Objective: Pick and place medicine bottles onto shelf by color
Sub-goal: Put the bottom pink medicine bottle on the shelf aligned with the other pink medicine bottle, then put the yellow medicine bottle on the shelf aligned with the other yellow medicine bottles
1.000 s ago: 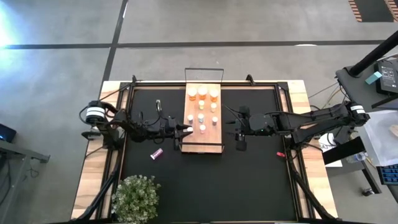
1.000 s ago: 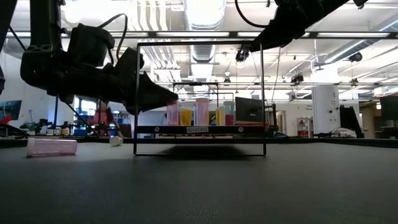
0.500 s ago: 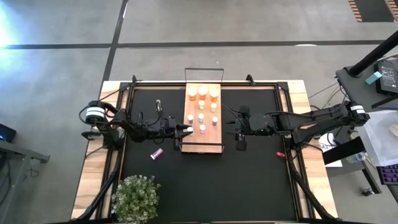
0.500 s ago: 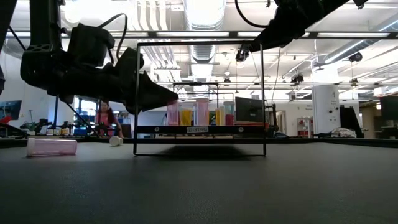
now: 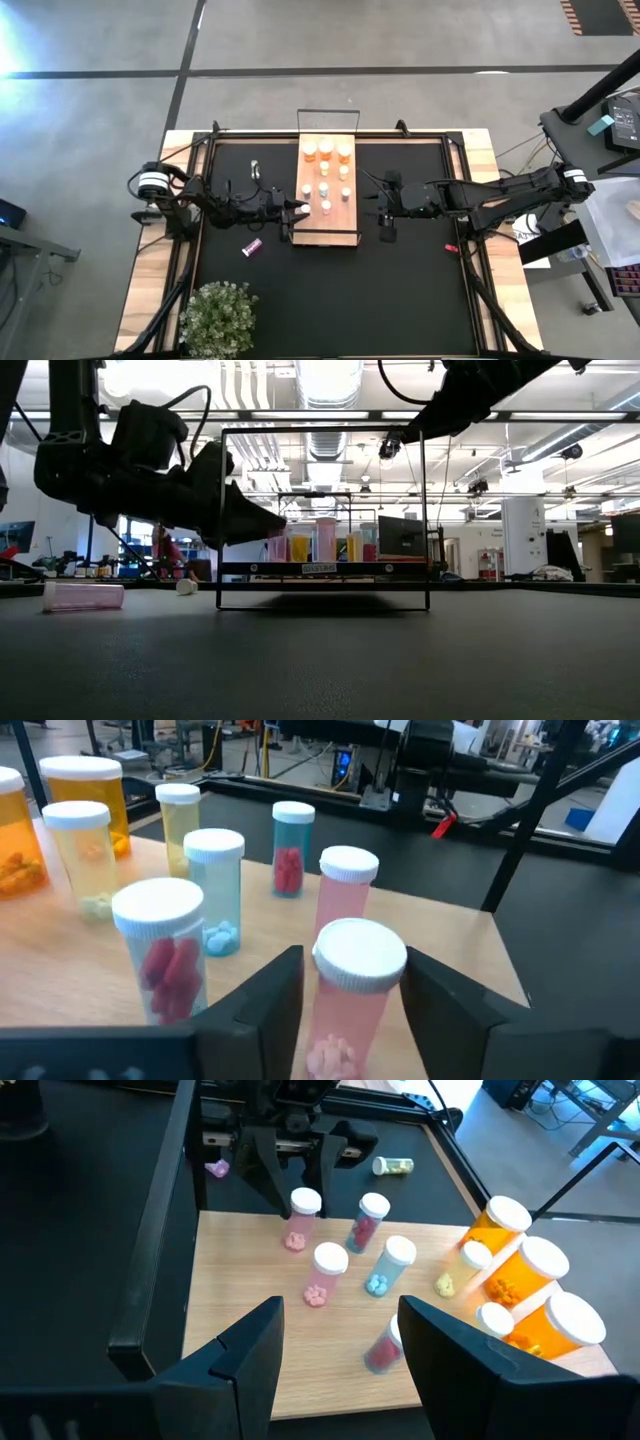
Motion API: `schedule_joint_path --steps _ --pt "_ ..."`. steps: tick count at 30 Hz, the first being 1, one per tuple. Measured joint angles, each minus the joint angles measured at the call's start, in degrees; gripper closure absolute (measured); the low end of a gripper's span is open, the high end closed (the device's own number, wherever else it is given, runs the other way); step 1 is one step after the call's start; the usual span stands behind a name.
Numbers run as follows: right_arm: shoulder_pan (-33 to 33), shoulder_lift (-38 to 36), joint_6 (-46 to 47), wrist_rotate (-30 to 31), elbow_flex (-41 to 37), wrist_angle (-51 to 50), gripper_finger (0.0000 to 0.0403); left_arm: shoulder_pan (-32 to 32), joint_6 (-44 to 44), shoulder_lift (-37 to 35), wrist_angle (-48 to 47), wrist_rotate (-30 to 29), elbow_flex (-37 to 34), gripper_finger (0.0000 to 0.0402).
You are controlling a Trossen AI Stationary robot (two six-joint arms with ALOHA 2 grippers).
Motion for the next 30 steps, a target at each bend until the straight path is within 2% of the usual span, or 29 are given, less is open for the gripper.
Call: schedule_joint_path --steps 6,11,22,30 --pt "0.0 0.0 0.0 0.0 0.0 0.0 0.0213 0.0 0.0 0.0 0.5 0.0 0.0 0.0213" --pt "0.0 0.0 0.0 0.0 0.0 0.0 0.0213 0.0 0.0 -0.7 0.7 0.0 -0.1 0.0195" --pt "0.0 0.0 0.0 0.0 0.0 -0.4 0.0213 0.1 0.1 -7.2 -2.3 0.4 -2.8 0.0191" --pt "0.0 0.0 0.5 0.0 0.0 -0.5 0.0213 0.1 0.2 -16.7 -13.9 0.4 -3.1 0.0191"
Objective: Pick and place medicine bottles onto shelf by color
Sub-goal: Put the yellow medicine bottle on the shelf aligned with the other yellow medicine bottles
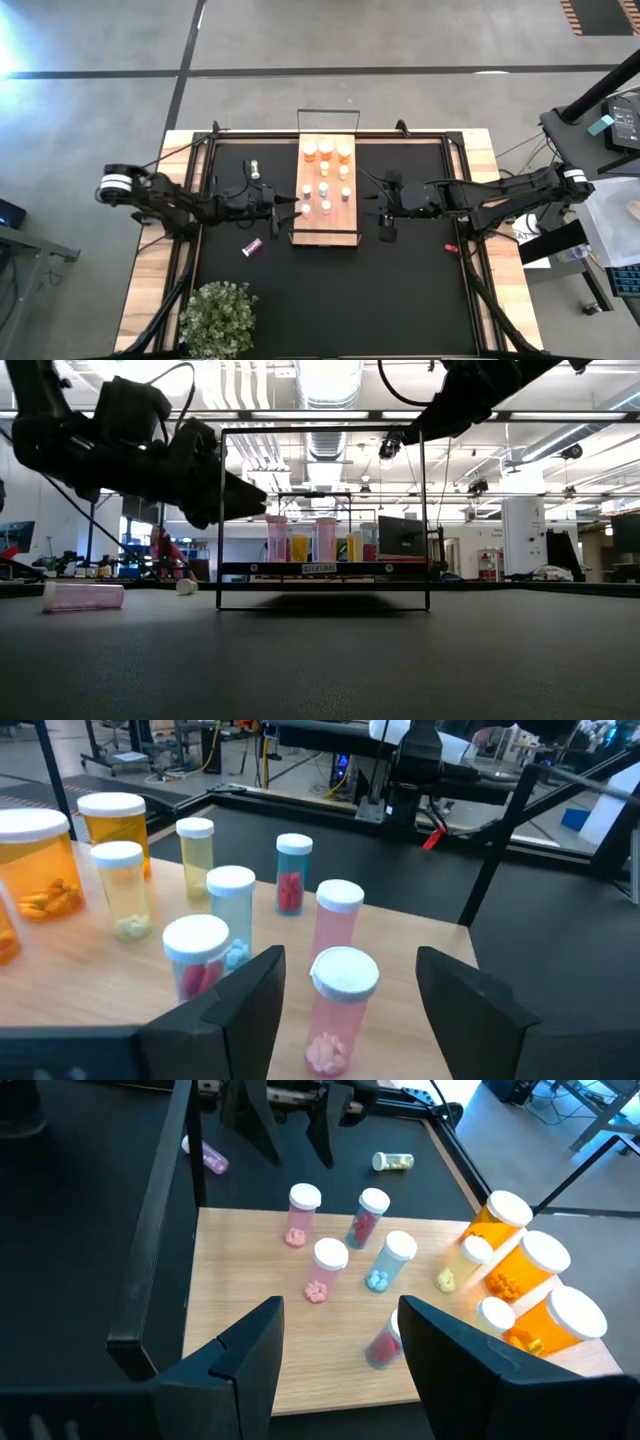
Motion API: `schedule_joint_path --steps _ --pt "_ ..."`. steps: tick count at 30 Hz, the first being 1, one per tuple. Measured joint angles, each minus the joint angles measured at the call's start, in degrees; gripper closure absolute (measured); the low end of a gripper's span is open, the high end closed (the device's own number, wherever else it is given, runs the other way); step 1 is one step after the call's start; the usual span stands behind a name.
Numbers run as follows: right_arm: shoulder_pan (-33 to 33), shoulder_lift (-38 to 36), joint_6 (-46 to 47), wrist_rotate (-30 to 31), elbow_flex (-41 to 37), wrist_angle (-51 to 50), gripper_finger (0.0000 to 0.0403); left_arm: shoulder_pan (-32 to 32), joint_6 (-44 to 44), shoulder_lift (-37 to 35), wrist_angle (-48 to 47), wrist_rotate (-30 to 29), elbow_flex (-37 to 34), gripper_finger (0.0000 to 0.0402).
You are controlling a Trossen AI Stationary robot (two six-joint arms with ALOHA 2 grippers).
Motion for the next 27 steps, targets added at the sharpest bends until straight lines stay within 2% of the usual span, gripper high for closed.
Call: schedule_joint_path --steps 5,8,12,16,19,23,27 --pt "0.0 0.0 0.0 0.0 0.0 -0.3 0.0213 0.0 0.5 -7.2 -7.5 -0.4 0.0 0.0191" --pt "0.0 0.0 0.0 0.0 0.0 -0.4 0.0213 0.0 0.1 -11.6 -12.3 -3.9 0.0 0.0191" --pt "0.0 0.0 0.0 0.0 0.0 -0.4 0.0213 0.0 -3.1 -16.1 -20.2 -15.6 0.7 0.0191" --pt "0.0 0.0 -0.1 0.0 0.0 -0.4 0.0213 0.0 -11.2 -18.3 -26.7 -28.8 1.0 0.0191" --pt "0.0 0.0 -0.1 0.0 0.0 -0.4 0.0213 0.2 -18.5 -18.6 -32.2 -35.2 1.7 0.0191" --pt "0.0 0.0 -0.1 0.0 0.0 -0.4 0.0213 1.7 -26.3 -18.2 -41.9 -37.7 3.8 0.0191" --pt "0.0 0.0 -0.1 0.0 0.0 -0.4 0.0213 5.0 -33.3 -17.7 -53.4 -37.5 7.3 0.0191"
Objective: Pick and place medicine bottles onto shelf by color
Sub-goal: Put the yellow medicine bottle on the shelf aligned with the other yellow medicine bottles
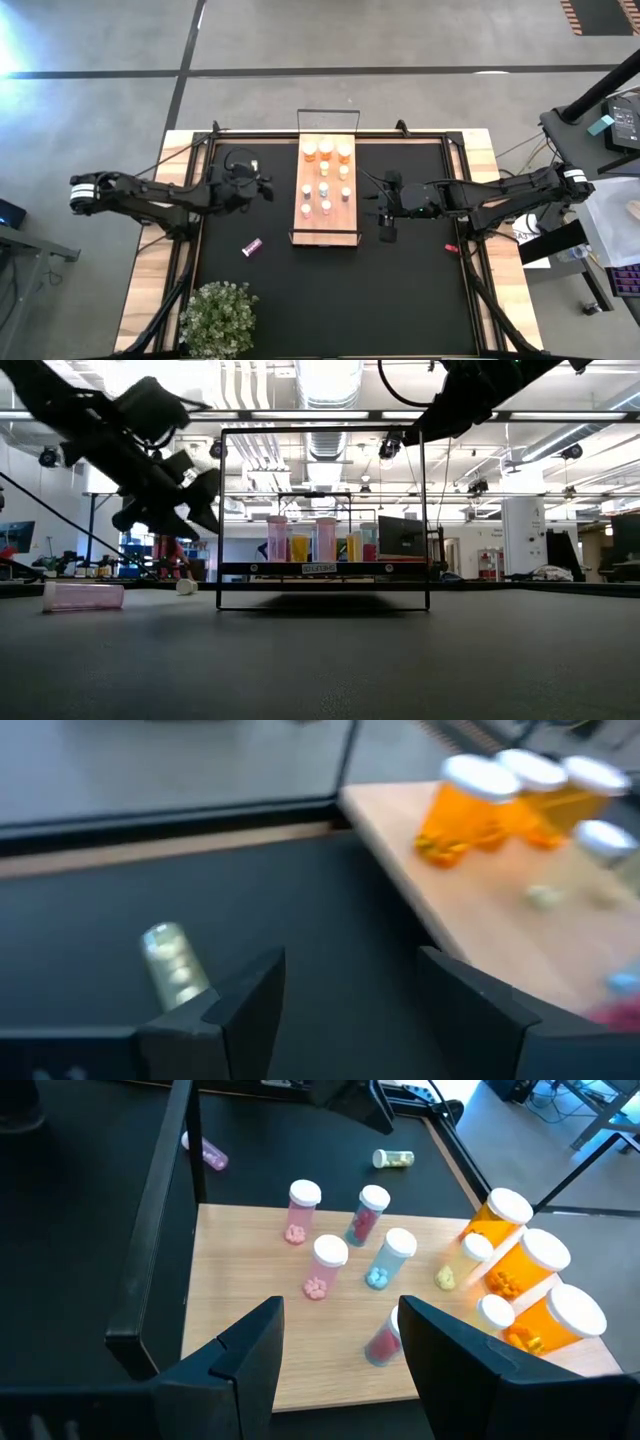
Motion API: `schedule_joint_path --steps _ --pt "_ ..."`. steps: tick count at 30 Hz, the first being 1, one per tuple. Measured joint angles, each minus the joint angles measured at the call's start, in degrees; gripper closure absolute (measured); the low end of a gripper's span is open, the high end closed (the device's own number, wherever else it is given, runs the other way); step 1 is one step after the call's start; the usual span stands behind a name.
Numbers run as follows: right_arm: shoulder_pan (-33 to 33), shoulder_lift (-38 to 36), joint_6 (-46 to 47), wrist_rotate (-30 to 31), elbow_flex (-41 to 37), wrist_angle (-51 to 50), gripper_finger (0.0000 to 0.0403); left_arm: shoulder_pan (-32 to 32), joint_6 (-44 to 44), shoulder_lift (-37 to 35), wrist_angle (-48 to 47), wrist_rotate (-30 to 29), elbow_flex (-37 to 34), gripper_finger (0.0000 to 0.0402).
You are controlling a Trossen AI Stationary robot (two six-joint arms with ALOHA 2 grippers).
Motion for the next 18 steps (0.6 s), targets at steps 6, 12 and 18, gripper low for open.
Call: schedule_joint_path --steps 6,12,18 --pt "0.0 0.0 0.0 0.0 0.0 0.0 0.0213 7.5 -3.0 0.2 -11.8 7.7 5.5 0.0191" --pt "0.0 0.0 0.0 0.0 -0.3 0.0 0.0213 15.3 -4.5 2.3 -20.1 13.4 9.0 0.0191" --pt "0.0 0.0 -0.9 -0.1 -0.6 -0.1 0.0213 19.6 -4.5 7.5 -20.3 17.4 9.2 0.0191"
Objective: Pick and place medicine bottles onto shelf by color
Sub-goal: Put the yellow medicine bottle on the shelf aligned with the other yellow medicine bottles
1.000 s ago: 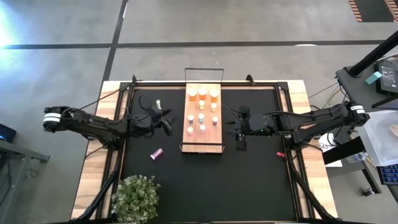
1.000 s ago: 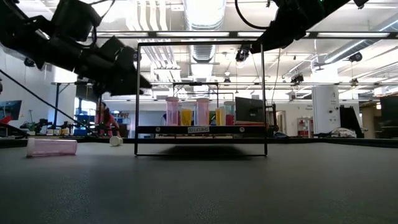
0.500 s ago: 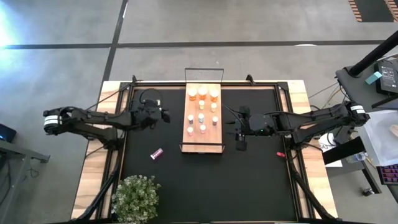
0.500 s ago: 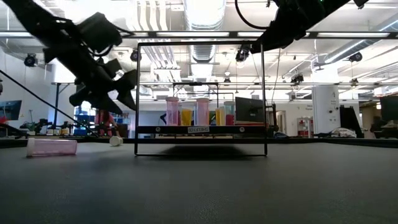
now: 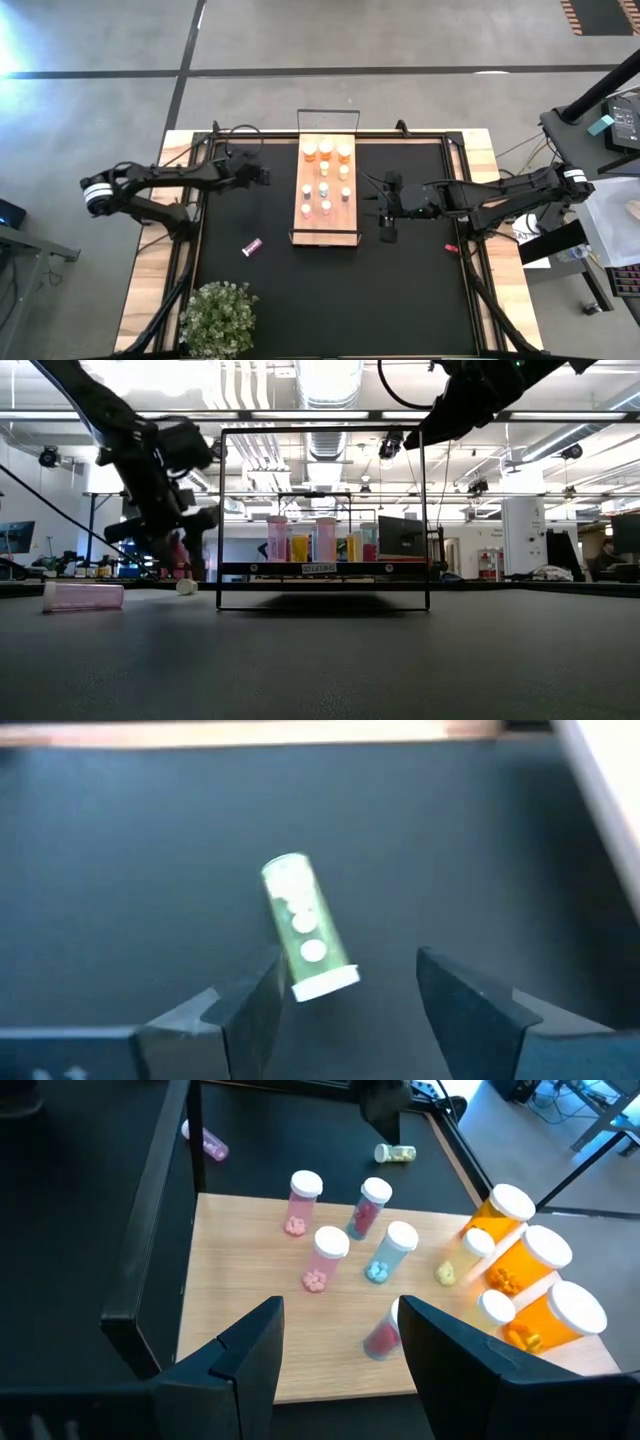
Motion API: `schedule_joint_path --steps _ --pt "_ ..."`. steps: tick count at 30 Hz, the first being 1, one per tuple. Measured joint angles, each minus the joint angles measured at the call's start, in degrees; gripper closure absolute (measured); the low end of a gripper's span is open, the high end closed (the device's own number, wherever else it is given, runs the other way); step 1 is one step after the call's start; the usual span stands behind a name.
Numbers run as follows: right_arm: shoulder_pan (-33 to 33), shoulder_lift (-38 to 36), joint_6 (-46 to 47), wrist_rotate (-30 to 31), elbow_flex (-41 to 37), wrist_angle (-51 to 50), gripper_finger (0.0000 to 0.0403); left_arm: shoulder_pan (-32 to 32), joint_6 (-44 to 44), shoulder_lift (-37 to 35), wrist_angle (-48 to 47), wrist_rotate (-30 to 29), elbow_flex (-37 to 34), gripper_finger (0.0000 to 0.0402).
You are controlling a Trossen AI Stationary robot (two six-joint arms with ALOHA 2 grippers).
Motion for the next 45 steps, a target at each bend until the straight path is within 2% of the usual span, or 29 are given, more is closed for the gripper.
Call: schedule_joint_path --steps 16,21,33,40,45 --pt "0.0 0.0 -0.6 0.0 -0.1 0.0 0.0213 0.7 -1.2 10.2 3.5 -1.3 0.0 0.0192" --pt "0.0 0.0 -0.6 0.0 -0.1 0.0 0.0213 0.7 -1.2 12.4 4.7 -2.3 0.0 0.0213" --pt "0.0 0.0 -0.6 0.0 -0.1 -0.1 0.0213 0.7 -0.8 11.9 5.8 -4.3 0.0 0.0298" --pt "0.0 0.0 -0.6 0.1 -0.1 -0.9 0.0213 0.7 -0.7 11.4 5.8 -3.0 0.0 0.0299" --pt "0.0 0.0 -0.6 0.1 -0.1 -1.3 0.0213 0.2 1.4 8.0 5.9 -0.4 0.0 0.0297"
